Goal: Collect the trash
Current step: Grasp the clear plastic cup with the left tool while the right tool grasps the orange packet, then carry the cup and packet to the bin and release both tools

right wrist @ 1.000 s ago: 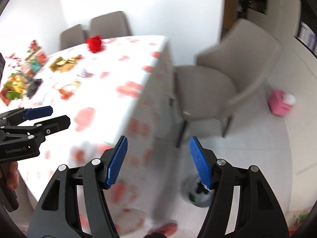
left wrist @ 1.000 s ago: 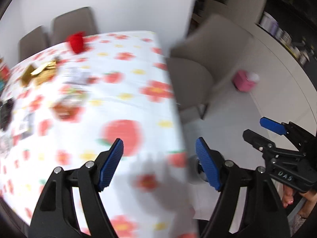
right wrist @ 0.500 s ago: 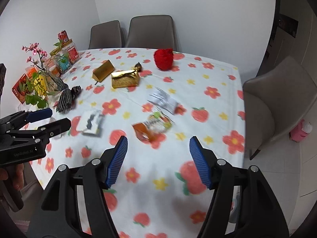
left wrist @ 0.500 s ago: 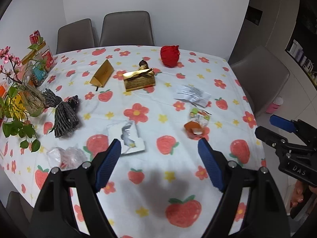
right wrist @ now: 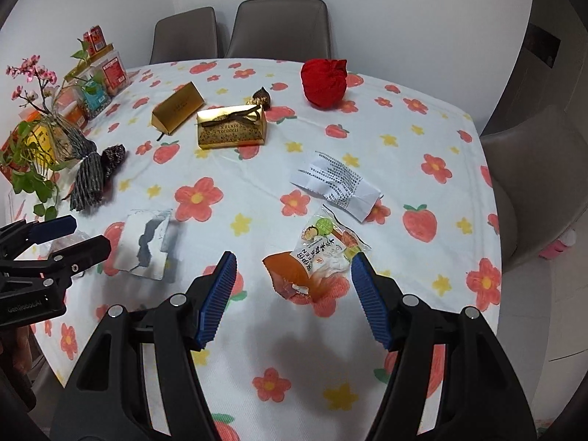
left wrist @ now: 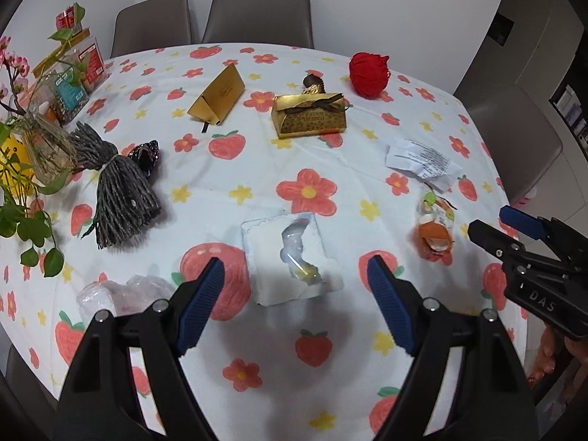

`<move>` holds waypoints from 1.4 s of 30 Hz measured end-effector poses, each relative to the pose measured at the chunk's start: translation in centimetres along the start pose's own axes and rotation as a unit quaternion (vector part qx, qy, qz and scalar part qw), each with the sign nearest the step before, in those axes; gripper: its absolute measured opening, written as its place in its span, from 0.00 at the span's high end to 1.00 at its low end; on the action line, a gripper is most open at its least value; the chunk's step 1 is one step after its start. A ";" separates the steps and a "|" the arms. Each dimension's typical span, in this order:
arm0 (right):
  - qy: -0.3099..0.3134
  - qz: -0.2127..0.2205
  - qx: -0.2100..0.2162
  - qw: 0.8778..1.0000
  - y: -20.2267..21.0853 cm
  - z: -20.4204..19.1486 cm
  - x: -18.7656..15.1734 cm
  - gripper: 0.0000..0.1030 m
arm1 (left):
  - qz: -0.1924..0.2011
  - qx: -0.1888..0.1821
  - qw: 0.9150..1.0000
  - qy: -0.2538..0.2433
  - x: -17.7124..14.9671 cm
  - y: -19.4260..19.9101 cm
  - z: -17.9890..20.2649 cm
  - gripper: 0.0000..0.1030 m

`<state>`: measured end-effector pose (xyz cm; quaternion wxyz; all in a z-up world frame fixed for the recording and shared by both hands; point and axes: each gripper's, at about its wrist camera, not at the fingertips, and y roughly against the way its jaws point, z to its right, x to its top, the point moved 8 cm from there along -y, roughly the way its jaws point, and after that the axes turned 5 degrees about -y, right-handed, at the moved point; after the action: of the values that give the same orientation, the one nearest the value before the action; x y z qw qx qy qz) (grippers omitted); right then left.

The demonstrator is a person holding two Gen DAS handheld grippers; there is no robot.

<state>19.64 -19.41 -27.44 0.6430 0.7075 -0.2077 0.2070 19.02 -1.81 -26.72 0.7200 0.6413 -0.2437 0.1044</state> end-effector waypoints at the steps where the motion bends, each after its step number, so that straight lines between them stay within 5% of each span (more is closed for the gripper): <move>1: 0.001 -0.004 -0.002 1.000 -0.8 0.1 -0.1 0.39 | -0.005 0.002 1.000 0.004 -0.1 -0.8 -0.3 0.23; 10: 0.014 -0.035 -0.013 0.999 -6.6 0.4 -1.2 0.39 | -0.037 0.011 0.999 0.027 -1.3 -6.1 -1.4 0.23; 18: 0.029 -0.026 -0.022 0.999 -7.0 0.1 -1.4 0.38 | -0.052 0.005 0.998 0.042 -3.0 -7.2 -2.5 0.31; 24: 0.024 -0.029 -0.026 0.999 -7.0 0.1 -1.5 0.39 | -0.033 -0.017 0.999 0.021 -1.8 -7.3 -1.2 0.62; 28: 0.027 -0.037 -0.020 0.999 -7.1 0.1 -1.8 0.75 | -0.013 -0.025 1.000 0.008 -0.8 -7.0 -0.1 0.72; 30: 0.022 -0.037 -0.009 0.999 -6.7 0.1 -1.7 0.81 | -0.002 -0.028 1.000 0.000 -0.3 -6.5 0.2 0.73; 42: -0.020 -0.011 0.003 1.000 -1.4 1.6 -1.1 0.88 | 0.030 -0.048 0.998 -0.040 1.1 -1.9 2.3 0.73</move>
<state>19.58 -20.84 -29.38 0.6391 0.7155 -0.2116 0.1864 20.30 -4.54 -27.67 0.7363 0.6020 -0.2961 0.0881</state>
